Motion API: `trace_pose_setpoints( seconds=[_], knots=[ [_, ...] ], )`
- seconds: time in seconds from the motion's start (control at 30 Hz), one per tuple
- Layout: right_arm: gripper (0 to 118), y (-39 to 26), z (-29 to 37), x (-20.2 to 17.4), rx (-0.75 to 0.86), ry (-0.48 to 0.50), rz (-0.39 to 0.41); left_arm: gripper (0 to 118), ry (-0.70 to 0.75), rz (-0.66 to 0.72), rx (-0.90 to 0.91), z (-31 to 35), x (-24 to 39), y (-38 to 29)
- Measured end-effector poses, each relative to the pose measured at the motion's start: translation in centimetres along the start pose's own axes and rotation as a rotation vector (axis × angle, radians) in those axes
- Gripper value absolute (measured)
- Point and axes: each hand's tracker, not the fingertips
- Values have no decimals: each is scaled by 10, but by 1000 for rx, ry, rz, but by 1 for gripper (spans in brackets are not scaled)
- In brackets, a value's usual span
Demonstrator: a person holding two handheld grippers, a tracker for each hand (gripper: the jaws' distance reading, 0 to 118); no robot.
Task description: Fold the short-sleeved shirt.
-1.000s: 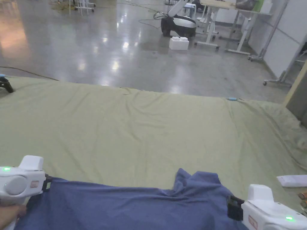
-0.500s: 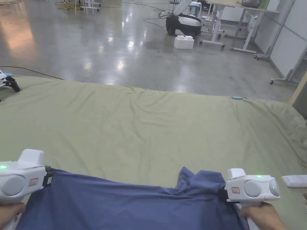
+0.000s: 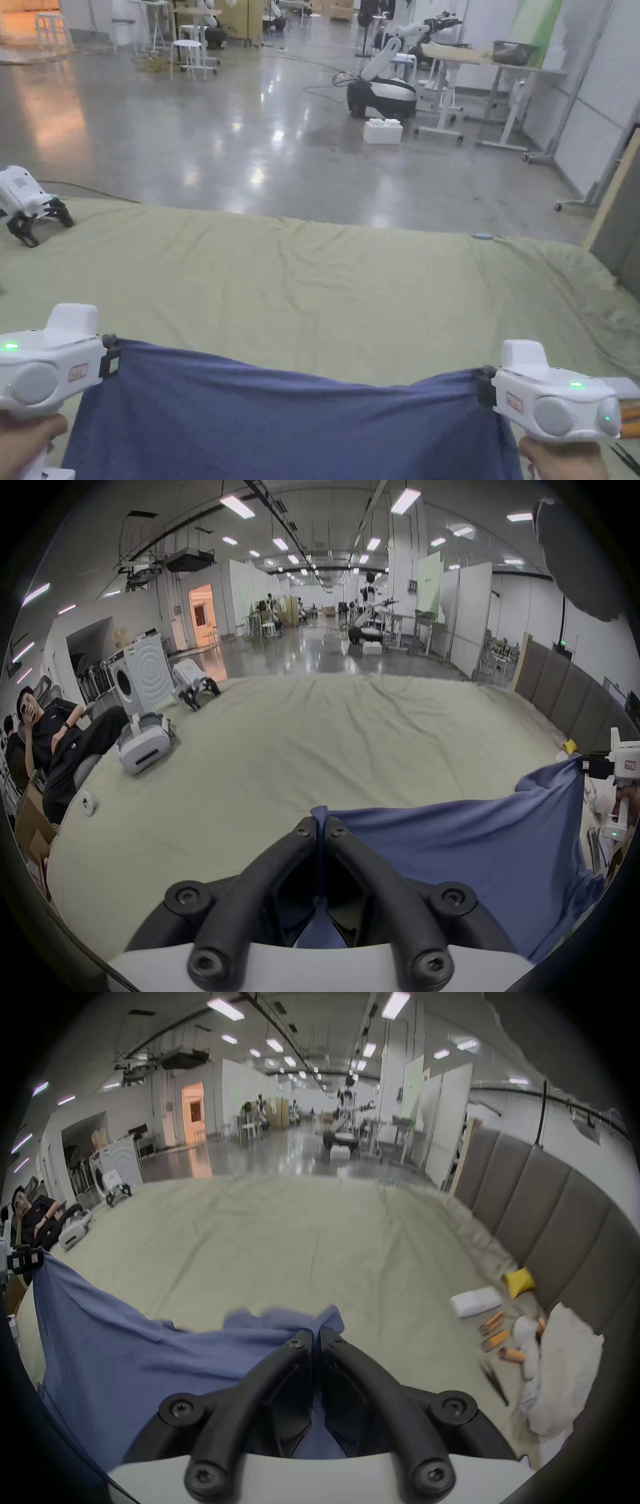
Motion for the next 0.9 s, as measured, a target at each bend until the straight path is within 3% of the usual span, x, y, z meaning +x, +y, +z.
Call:
trace_pose_setpoints(
  seconds=[0.5,0.9],
  knots=[
    [1,126,208,5,399,-58,9,0,-9,-6,354,183,-19,123],
    [1,272,243,3,510,-99,9,0,39,-39,457,204,-22,260]
  ],
)
